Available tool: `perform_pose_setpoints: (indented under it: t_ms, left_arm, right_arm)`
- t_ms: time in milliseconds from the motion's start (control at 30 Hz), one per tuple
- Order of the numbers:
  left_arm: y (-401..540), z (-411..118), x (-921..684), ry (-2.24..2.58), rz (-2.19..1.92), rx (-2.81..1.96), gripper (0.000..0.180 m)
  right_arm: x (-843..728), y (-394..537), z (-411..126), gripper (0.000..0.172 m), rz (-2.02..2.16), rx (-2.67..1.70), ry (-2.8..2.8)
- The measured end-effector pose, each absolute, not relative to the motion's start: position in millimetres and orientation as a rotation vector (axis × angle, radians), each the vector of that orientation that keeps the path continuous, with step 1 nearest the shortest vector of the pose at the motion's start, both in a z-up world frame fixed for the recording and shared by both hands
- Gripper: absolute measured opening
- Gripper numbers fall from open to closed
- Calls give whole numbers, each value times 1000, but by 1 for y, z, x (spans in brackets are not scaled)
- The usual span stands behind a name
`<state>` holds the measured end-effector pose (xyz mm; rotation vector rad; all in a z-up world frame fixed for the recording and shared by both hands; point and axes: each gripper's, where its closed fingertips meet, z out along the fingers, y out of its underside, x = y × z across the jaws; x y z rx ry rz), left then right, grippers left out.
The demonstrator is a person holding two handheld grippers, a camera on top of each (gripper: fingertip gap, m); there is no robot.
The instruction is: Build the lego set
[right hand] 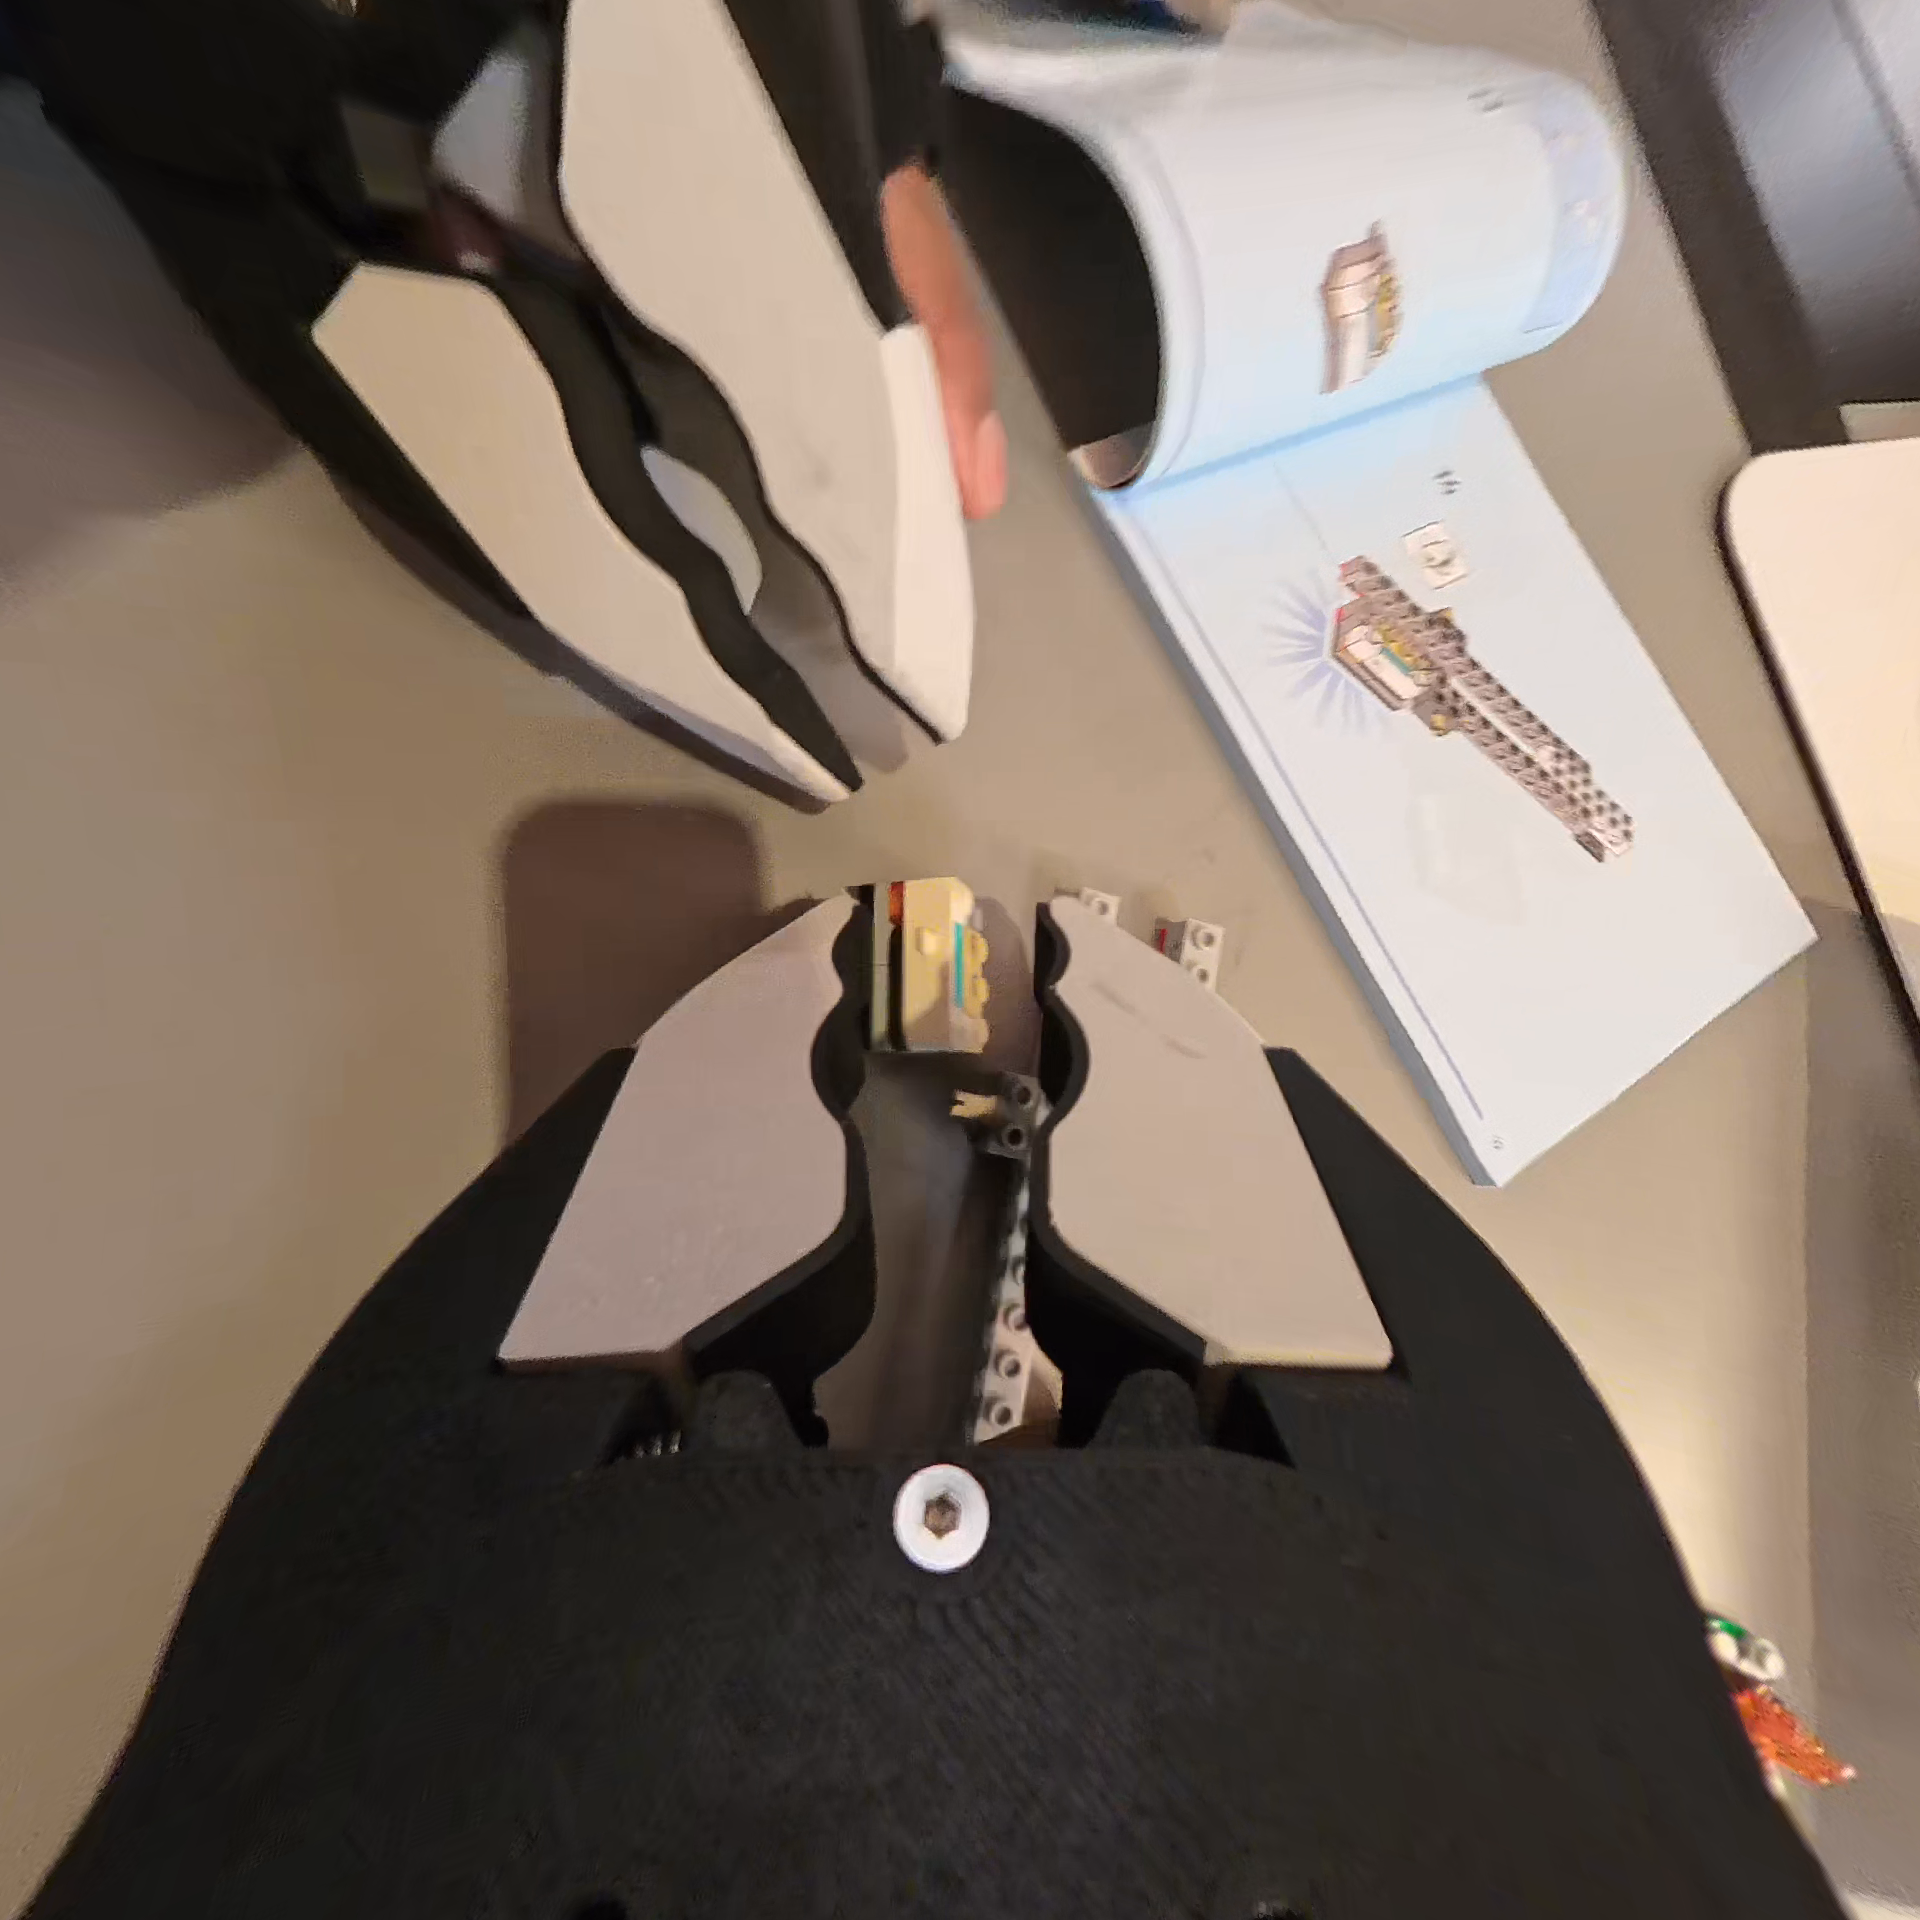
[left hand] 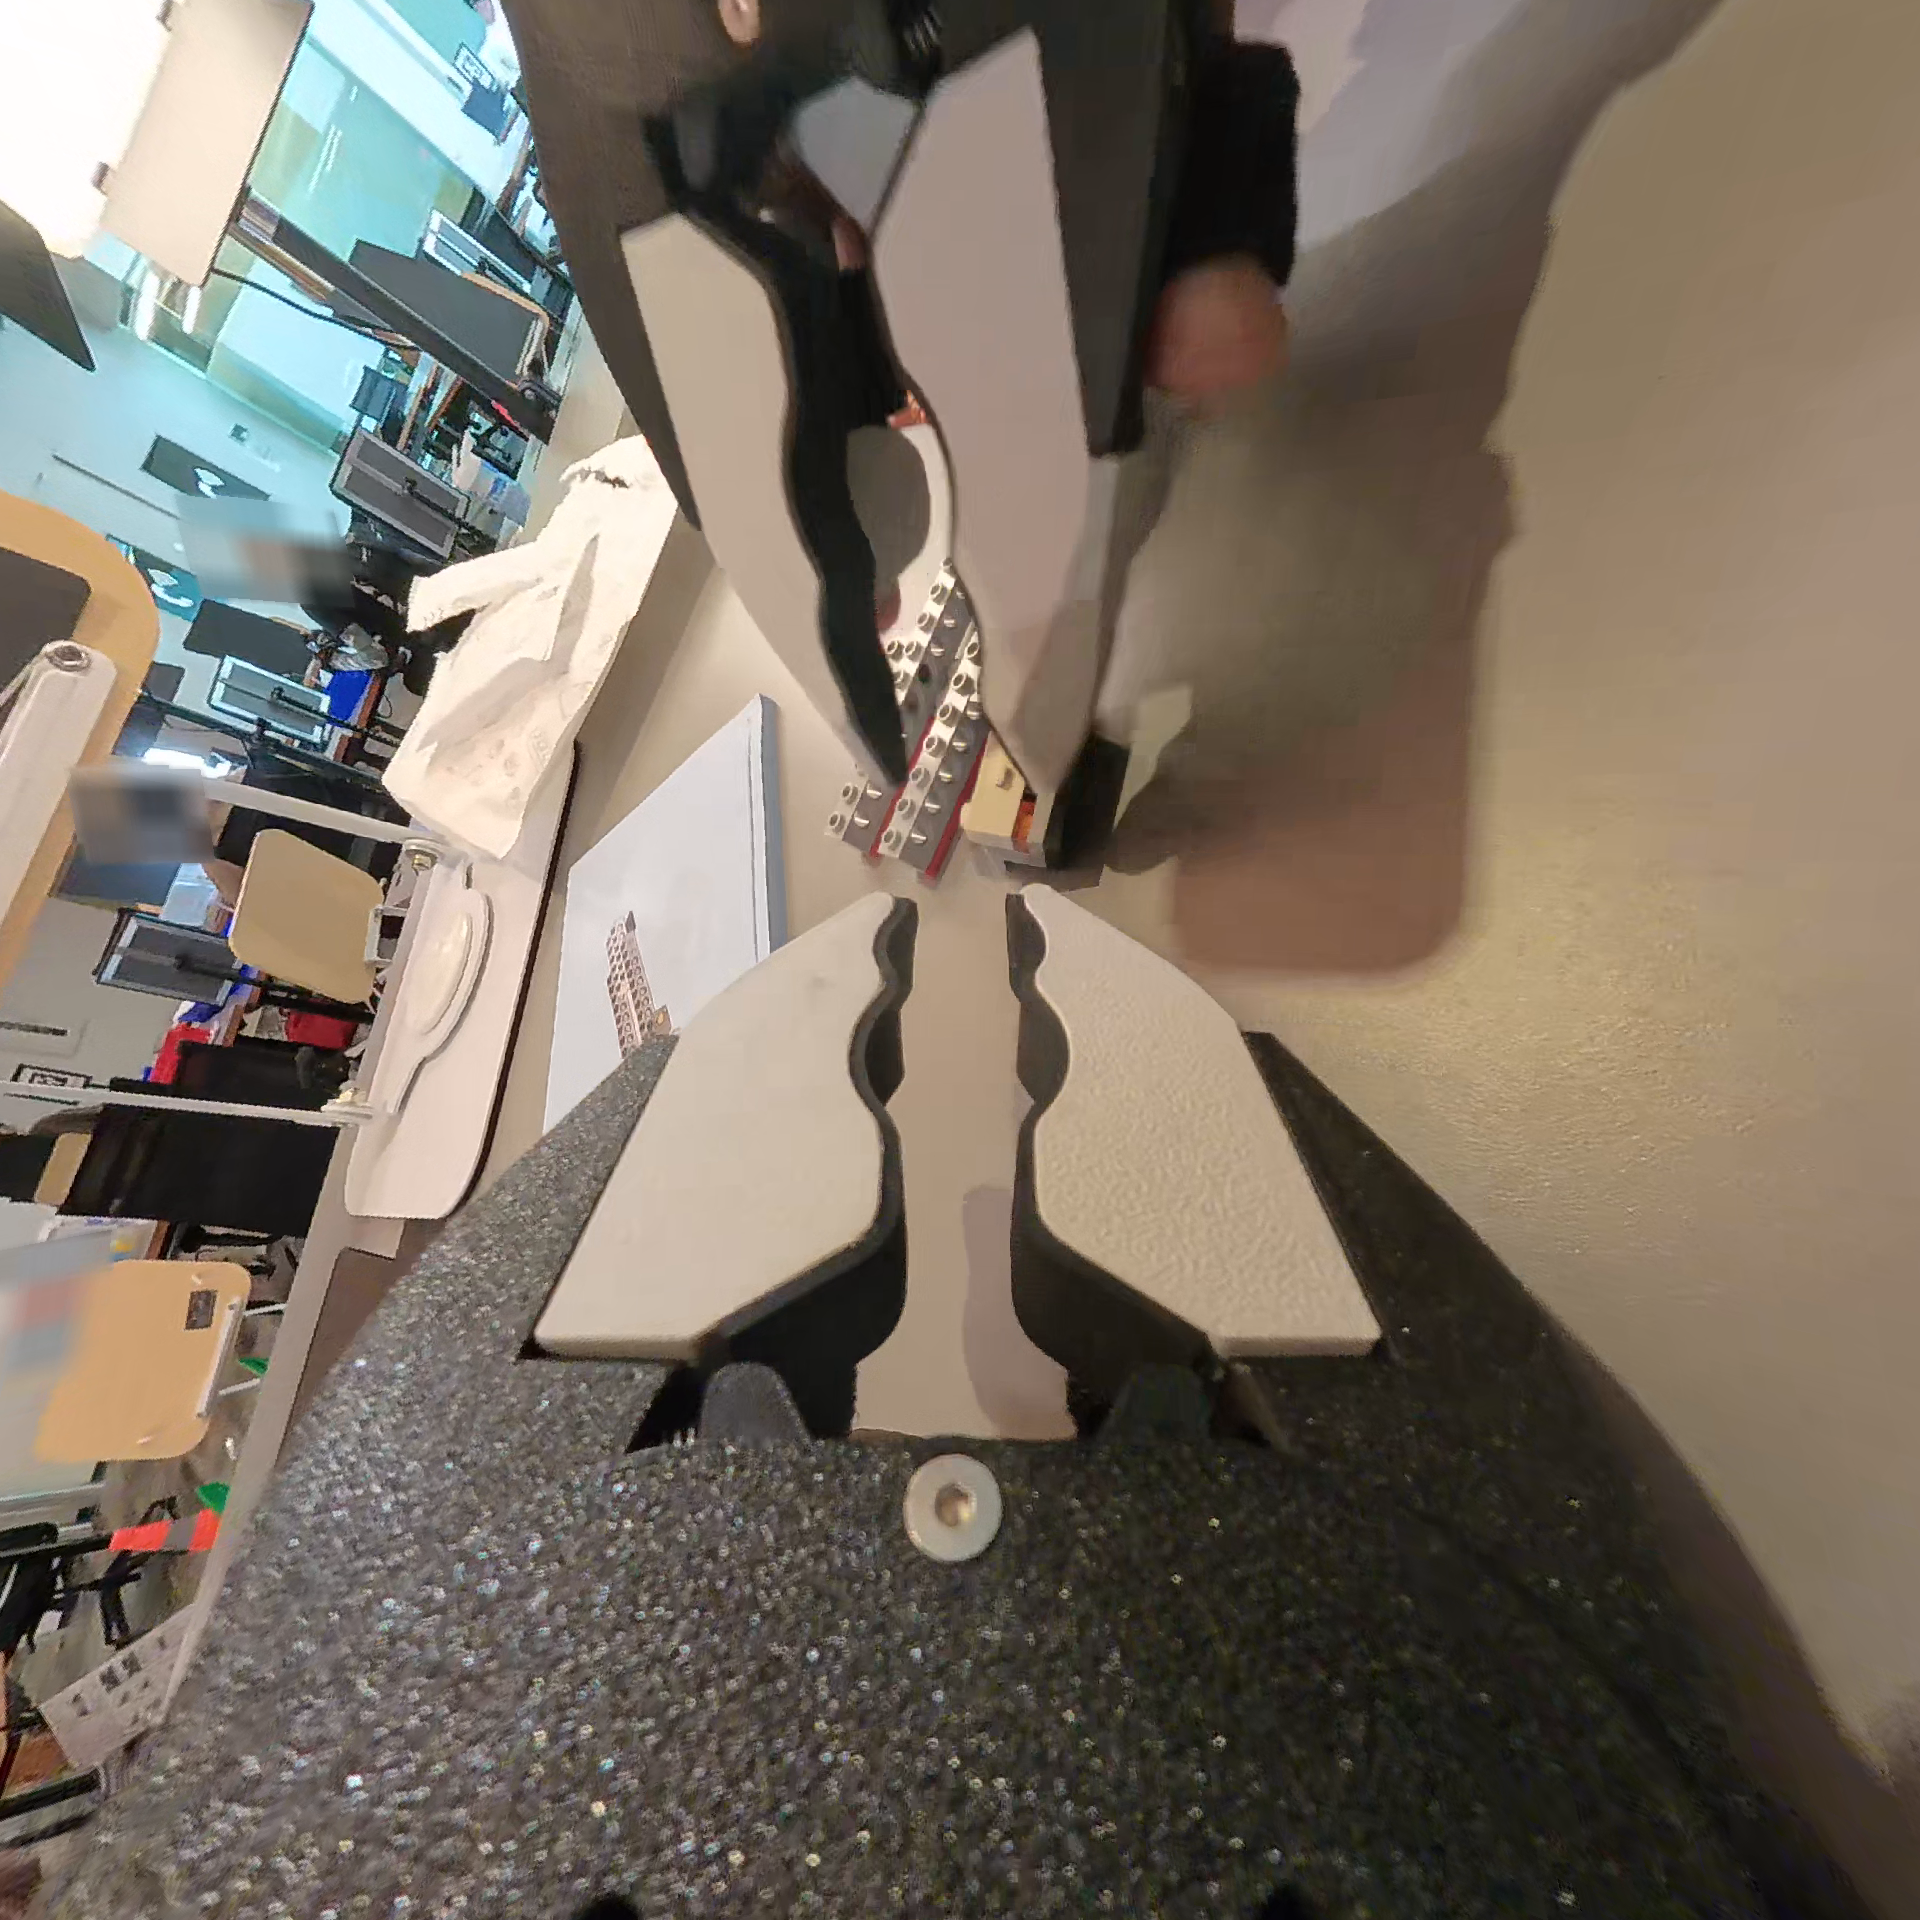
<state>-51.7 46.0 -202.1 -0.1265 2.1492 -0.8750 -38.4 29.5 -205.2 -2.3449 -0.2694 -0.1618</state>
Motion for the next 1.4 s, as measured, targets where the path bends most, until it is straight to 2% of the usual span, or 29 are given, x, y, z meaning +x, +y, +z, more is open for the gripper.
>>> perform_pose_setpoints:
  t_ms: [367, 600, 800, 1033, 1200, 1400]
  left_arm:
    - [52, -207, -49, 2166, -850, -156, 16]
    - [52, -207, -49, 2169, -847, -161, 16]
    - [52, -208, -49, 2174, -843, -162, 15]
    - [51, -208, -49, 2177, -843, -160, 14]
    - [51, -209, -49, 2182, -838, -156, 14]
    - [51, -211, -50, 2194, -830, -156, 15]
  right_arm:
    - [-38, 26, -227, 28, -224, -2430, -295]
    - [-33, 29, -211, 29, -218, -2350, -206]
    - [-21, 22, -227, 51, -190, -2444, -103]
    - [-21, 26, -222, 42, -211, -2436, -87]
    - [-22, 31, -224, 44, -220, -2461, -91]
    - [-28, 33, -222, 27, -209, -2449, -122]
